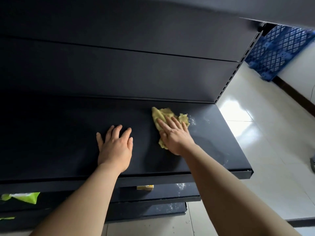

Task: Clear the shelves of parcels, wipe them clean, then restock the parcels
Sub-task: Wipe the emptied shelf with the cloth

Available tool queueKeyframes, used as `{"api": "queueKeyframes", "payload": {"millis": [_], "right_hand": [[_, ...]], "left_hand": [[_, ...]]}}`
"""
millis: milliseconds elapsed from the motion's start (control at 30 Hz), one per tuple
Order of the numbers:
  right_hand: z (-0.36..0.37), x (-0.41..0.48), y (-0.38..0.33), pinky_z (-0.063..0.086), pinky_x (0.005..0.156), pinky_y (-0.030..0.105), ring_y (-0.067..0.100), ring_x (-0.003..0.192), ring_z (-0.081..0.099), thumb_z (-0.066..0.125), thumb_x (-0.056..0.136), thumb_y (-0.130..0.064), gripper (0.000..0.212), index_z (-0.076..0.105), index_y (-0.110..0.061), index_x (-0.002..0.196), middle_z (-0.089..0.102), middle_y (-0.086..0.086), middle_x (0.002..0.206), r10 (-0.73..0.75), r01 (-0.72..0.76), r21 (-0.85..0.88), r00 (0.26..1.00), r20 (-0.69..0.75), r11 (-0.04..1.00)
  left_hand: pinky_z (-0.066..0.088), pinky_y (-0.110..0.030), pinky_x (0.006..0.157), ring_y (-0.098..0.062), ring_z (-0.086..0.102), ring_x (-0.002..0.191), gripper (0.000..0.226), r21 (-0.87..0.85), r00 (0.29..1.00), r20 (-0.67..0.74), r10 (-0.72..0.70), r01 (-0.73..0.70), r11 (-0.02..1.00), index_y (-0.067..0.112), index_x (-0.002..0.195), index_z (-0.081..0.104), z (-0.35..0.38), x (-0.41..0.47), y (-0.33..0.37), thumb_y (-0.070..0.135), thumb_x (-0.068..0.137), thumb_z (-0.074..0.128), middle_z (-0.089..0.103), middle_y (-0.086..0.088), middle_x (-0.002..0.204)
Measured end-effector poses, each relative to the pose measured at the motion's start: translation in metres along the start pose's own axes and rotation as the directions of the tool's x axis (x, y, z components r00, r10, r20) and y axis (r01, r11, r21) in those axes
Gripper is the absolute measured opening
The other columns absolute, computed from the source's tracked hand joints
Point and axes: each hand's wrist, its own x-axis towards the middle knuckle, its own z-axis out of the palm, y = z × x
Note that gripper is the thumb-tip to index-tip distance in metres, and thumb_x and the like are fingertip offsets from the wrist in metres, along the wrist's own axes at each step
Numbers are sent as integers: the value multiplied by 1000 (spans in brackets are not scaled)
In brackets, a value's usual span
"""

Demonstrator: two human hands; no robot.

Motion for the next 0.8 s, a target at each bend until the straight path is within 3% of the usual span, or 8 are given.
{"api": "queueKeyframes", "payload": {"millis": [133, 200, 333, 467, 633, 800], "right_hand": [[0, -12, 30, 3, 121, 41, 19, 149, 1, 22, 102, -43, 53, 8, -38, 154, 4, -6, 163, 151, -151, 22, 989, 5, 988], [1, -17, 25, 5, 120, 42, 21, 149, 4, 30, 100, -40, 56, 13, -34, 154, 7, -3, 163, 156, -156, 8, 988, -23, 988], [-5, 2, 6, 7, 119, 38, 22, 148, 10, 41, 96, -28, 58, 24, -30, 152, 18, -2, 161, -27, 28, 18, 999, -22, 999], [-5, 36, -10, 3, 120, 43, 22, 149, 7, 33, 100, -38, 54, 19, -36, 152, 13, -4, 162, -85, 85, 38, 996, 4, 996], [-2, 66, -5, 2, 119, 48, 20, 149, 3, 25, 98, -48, 55, 11, -43, 151, 8, -5, 162, 2, -2, -15, 1000, 24, 1000], [-9, 77, 29, -8, 115, 58, 24, 148, 3, 23, 94, -54, 57, 13, -46, 150, 9, -6, 162, 193, -193, -72, 981, -7, 979]], "left_hand": [[8, -59, 115, -21, 17, 142, 43, 36, 1000, 1, -20, 20, 999, 36, 142, 36, -3, 2, 3, 40, 100, 26, 27, 3, 152], [14, -62, 111, -25, 25, 135, 38, 62, 999, -16, -36, 37, 997, 34, 135, 41, -4, 5, 8, 38, 99, 30, 32, 1, 145], [11, -65, 110, -27, 22, 133, 38, 68, 997, -16, -76, 77, 995, 29, 135, 36, -3, 19, 29, 37, 99, 31, 25, -4, 143], [4, -66, 111, -26, 11, 139, 47, 65, 993, -6, -120, 120, 991, 32, 146, 23, 6, 31, 44, 39, 99, 23, 16, -3, 152], [0, -68, 110, -28, 5, 141, 52, 66, 996, 10, -92, 92, 994, 44, 146, 20, 10, 34, 42, 55, 95, 19, 13, -2, 155], [-1, -68, 110, -27, 3, 142, 56, 76, 997, 10, -76, 75, 994, 45, 147, 17, 12, 33, 42, 58, 92, 15, 12, -2, 156]]}}
